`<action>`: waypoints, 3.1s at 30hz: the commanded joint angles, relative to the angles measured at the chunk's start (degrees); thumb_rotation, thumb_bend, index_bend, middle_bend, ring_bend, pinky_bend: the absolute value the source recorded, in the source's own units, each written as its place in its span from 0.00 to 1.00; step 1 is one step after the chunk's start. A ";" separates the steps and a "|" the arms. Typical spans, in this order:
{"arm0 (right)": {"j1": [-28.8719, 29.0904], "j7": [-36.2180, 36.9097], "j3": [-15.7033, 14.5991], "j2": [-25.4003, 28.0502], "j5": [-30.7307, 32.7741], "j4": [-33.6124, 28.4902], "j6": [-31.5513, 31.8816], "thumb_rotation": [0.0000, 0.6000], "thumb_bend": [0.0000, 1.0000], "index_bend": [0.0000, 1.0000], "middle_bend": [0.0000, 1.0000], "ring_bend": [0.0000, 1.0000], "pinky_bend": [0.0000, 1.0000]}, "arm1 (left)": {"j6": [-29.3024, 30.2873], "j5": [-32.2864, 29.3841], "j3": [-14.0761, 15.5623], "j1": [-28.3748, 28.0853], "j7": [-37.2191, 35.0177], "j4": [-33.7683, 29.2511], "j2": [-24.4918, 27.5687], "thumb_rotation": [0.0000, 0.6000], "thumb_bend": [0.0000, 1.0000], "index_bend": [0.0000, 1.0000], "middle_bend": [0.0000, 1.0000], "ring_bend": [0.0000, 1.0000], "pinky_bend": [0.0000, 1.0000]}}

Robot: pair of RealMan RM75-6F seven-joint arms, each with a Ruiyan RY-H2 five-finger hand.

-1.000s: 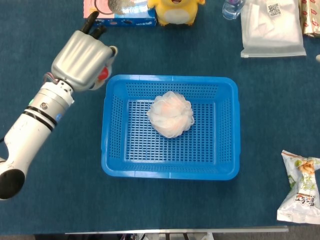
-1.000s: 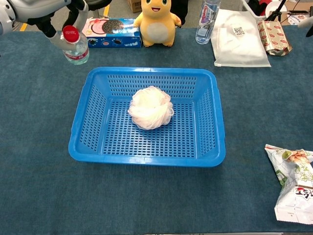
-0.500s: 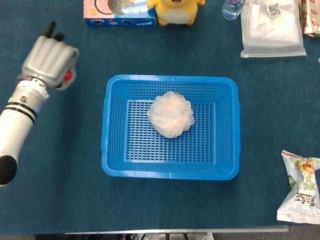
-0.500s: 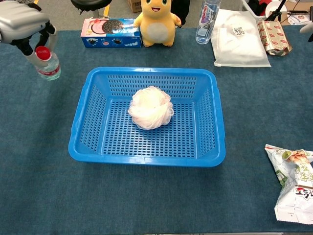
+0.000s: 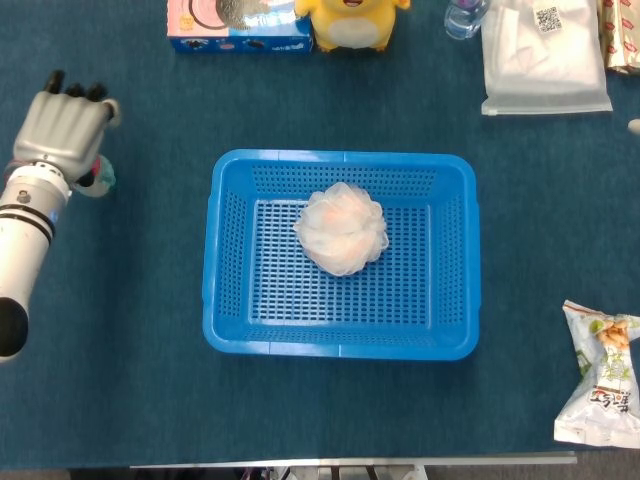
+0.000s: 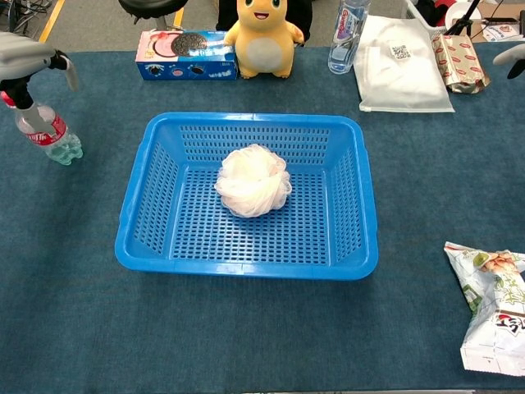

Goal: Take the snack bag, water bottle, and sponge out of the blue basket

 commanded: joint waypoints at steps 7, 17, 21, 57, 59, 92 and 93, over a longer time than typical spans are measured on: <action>-0.23 0.22 0.17 0.30 -0.04 -0.24 0.81 1.00 0.00 0.17 0.30 0.34 0.58 | 3.51 15.86 -6.65 4.31 -14.90 -2.94 0.61 1.00 0.05 0.16 0.03 0.06 0.00; -0.39 0.22 1.19 1.47 -1.36 -1.69 3.61 1.00 0.00 0.18 0.30 0.34 0.58 | -1.20 28.85 -9.63 7.00 -31.24 -7.20 2.12 1.00 0.05 0.29 0.17 0.05 0.01; 0.06 -1.18 2.15 2.72 -2.72 -3.75 5.17 1.00 0.00 0.18 0.30 0.34 0.58 | -5.21 30.84 -9.66 6.97 -35.92 -8.42 2.71 1.00 0.05 0.30 0.18 0.05 0.01; -0.46 -4.24 2.92 6.04 -1.88 -7.25 5.51 1.00 0.00 0.19 0.31 0.34 0.58 | -7.52 44.10 -5.46 7.29 -39.40 -2.91 -11.78 1.00 0.05 0.25 0.07 0.00 0.00; -0.65 -3.90 2.84 6.00 -1.87 -6.98 5.65 1.00 0.00 0.19 0.31 0.34 0.58 | -7.87 44.10 -5.41 6.87 -39.09 -2.76 -12.49 1.00 0.05 0.25 0.07 0.00 0.00; -2.36 -0.44 1.93 5.56 -1.27 -4.04 5.85 1.00 0.00 0.19 0.31 0.34 0.58 | -12.06 38.37 -6.06 1.41 -36.34 9.86 -24.32 1.00 0.05 0.27 0.14 0.07 0.00; -2.38 -0.38 1.93 5.55 -1.24 -4.00 5.85 1.00 0.00 0.19 0.32 0.34 0.58 | -12.01 38.39 -6.17 1.35 -36.49 9.96 -24.52 1.00 0.05 0.27 0.14 0.07 0.00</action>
